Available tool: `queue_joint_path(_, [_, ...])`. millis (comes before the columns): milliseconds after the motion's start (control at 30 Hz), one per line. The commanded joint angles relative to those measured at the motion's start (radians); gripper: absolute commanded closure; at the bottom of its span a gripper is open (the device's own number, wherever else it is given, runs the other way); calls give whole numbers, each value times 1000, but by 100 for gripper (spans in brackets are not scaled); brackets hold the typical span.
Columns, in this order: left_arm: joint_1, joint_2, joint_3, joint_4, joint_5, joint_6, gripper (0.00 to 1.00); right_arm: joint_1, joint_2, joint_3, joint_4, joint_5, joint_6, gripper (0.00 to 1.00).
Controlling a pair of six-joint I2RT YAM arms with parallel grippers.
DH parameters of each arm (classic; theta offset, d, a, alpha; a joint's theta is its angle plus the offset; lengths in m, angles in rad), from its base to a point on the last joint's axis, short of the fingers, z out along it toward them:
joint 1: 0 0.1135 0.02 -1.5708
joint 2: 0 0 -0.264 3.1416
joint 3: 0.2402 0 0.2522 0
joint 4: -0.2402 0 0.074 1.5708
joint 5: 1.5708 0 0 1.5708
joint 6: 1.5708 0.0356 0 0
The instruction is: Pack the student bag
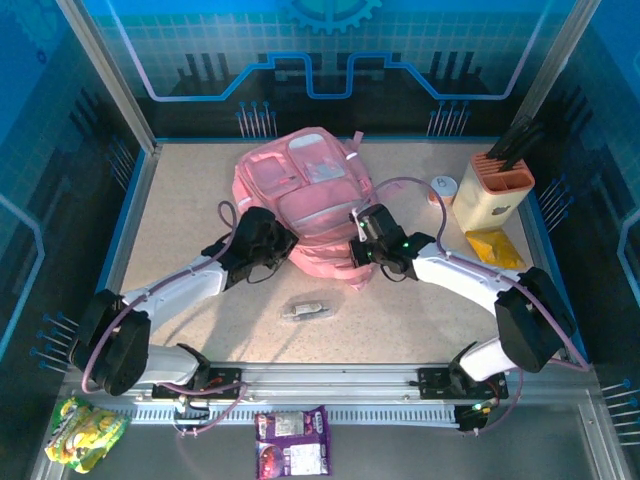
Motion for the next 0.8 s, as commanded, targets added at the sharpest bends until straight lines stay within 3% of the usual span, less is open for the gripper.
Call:
queue_joint_path(0, [161,-26,79,-82,1,208,100,6,-36,22,-175,113,-91,100])
queue_joint_path(100, [246,25,120,-76,95,301,100,80,-37,44,-178,-2,-92,100])
queue_joint_path(267, [370,167,214,-65,279,395,95,195,88,129,-88,-165,48,100])
queue_joint_path(333, [392,186,245,-91,309,428,91,215,152,193,-79,-144,90,100])
queue_joint_path(400, [397,167,248,-133,300,437,77,224,187,222,-63,-94,99,100])
queue_joint_path(467, [397,121,205,-117,297,413,66,222,206,240,-77,-80,98,100])
queue_joint_path(533, [394,61,136,-91,289,356,48,221,216,241,-96,-62,83,100])
queue_joint_path(667, [342,-48,-4,-7,257,194,45,221,245,239,-96,-96,73,100])
queue_joint_path(767, [242,-104,-86,63,167,33,45,223,266,255,-108,-91,88,100])
